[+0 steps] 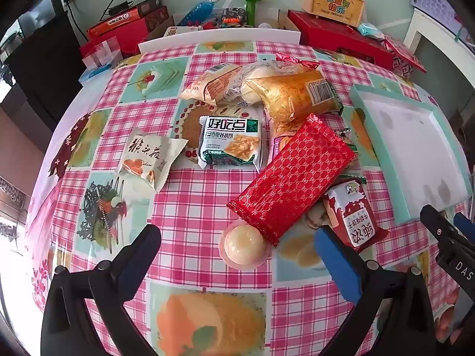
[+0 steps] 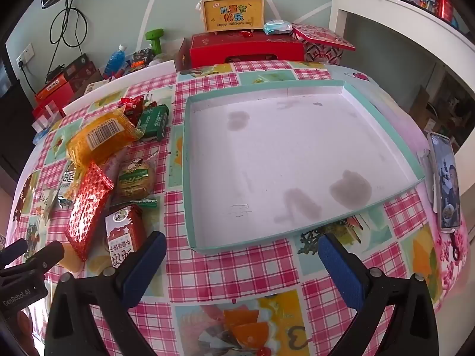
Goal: Organize snacks
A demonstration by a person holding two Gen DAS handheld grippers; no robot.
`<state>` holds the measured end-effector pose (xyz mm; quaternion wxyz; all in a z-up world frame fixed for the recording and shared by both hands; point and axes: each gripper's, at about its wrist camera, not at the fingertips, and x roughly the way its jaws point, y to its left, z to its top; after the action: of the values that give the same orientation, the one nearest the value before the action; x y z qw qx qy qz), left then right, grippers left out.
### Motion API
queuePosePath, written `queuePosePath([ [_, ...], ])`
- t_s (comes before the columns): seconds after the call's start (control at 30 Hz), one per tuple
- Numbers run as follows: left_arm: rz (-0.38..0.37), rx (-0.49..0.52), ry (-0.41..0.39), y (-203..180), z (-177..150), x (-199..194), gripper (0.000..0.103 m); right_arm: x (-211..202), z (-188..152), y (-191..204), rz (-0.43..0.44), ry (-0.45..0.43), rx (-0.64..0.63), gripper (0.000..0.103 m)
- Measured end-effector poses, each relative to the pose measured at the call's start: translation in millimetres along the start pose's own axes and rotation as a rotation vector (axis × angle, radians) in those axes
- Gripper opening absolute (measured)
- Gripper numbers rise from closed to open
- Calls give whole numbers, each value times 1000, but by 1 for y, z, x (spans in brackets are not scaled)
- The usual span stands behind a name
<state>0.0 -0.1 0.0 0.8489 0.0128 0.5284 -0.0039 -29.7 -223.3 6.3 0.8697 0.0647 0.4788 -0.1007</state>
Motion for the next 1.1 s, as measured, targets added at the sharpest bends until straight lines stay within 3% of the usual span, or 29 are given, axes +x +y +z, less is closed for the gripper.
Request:
queuePosePath([
  [1.1,-24,0,6,0,0,2,103,2,0,1,0,1,-1,103],
])
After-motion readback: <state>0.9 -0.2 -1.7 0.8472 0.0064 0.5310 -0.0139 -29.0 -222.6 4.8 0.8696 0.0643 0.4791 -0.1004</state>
